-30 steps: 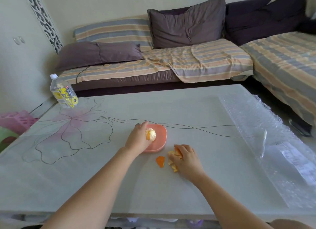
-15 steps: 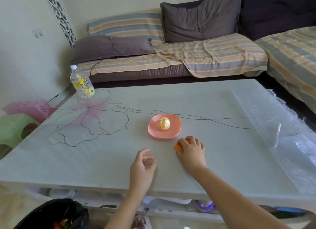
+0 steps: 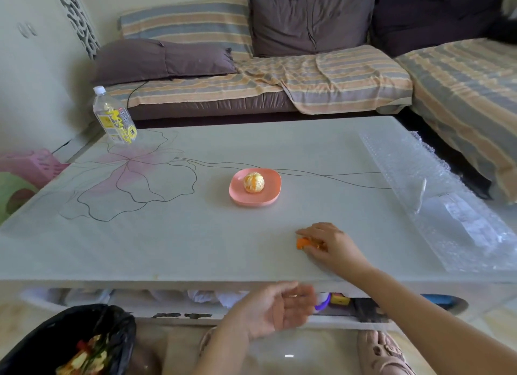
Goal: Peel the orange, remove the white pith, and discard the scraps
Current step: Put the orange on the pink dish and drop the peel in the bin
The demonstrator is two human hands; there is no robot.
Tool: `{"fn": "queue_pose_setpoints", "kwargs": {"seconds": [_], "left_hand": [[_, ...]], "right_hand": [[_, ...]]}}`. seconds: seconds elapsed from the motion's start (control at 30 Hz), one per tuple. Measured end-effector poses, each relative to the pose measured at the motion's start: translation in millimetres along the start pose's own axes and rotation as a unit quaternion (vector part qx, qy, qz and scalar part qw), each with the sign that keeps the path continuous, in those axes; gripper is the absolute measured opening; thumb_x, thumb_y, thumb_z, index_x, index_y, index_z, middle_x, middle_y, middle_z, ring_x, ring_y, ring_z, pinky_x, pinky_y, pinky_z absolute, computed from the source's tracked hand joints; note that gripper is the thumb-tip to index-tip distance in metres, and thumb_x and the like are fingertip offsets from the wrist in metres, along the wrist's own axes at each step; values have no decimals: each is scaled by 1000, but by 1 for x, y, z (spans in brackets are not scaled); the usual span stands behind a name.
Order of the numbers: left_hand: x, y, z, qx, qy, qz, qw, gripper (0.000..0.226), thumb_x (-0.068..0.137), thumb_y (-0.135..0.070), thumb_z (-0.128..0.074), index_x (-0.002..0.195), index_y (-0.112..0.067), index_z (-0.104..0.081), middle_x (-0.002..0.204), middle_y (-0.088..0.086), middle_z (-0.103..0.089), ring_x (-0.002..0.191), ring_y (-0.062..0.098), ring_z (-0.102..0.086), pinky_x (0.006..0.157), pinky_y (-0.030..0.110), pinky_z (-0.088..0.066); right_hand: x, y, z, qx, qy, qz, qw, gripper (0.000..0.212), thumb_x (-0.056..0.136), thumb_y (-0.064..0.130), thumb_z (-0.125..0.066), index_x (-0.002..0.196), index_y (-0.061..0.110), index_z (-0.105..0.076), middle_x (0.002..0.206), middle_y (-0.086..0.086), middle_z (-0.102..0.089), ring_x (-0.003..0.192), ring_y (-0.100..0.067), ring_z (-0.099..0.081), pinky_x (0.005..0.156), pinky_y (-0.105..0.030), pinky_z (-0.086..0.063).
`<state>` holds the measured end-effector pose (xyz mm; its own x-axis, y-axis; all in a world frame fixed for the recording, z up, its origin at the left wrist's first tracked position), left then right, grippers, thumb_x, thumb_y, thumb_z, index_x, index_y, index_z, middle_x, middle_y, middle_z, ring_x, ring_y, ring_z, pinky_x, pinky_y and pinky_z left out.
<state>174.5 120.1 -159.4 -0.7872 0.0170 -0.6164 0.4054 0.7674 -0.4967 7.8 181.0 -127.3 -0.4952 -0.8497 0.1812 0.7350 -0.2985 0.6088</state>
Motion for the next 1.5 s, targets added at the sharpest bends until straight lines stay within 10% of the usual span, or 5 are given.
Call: {"fn": "queue_pose_setpoints", "kwargs": {"seconds": [0.33,0.67,1.5], "left_hand": [[48,28,12,-142,-20,28,989,39,85,-4,-41,111,18,-60,114,31,-63,90,39,-70,70,42,-60],[51,40,19,-216,-17,18,976,52,101,-19,-30,102,20,-64,112,33,-63,88,44,-69,71,47,-59],[43,27,11,-280,-3,30,959,33,88,-4,-46,100,22,-62,102,34,-65,82,46,-69,64,50,-59]], "right_hand": [[-19,10,5,138,-153,-282,937,54,90,40,-56,138,24,-39,142,-8,-37,129,-28,-32,105,-37,-27],[-2,14,-34,-1,-90,-157,984,25,86,32,-59,110,27,-63,121,3,-49,119,-22,-33,100,-27,-31],[-28,34,-39,43,65,105,991,10,75,16,-65,85,20,-65,97,10,-53,97,-10,-39,85,-4,-30]]}}
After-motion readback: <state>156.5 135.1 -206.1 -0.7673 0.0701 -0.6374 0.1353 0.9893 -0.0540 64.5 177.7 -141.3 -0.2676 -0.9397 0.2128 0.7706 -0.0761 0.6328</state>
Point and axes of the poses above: each hand's wrist, its own x-axis towards the middle knuckle, its own z-axis out of the back of the hand, y = z × x, the point moved 3 cm from there along x, towards the middle knuckle
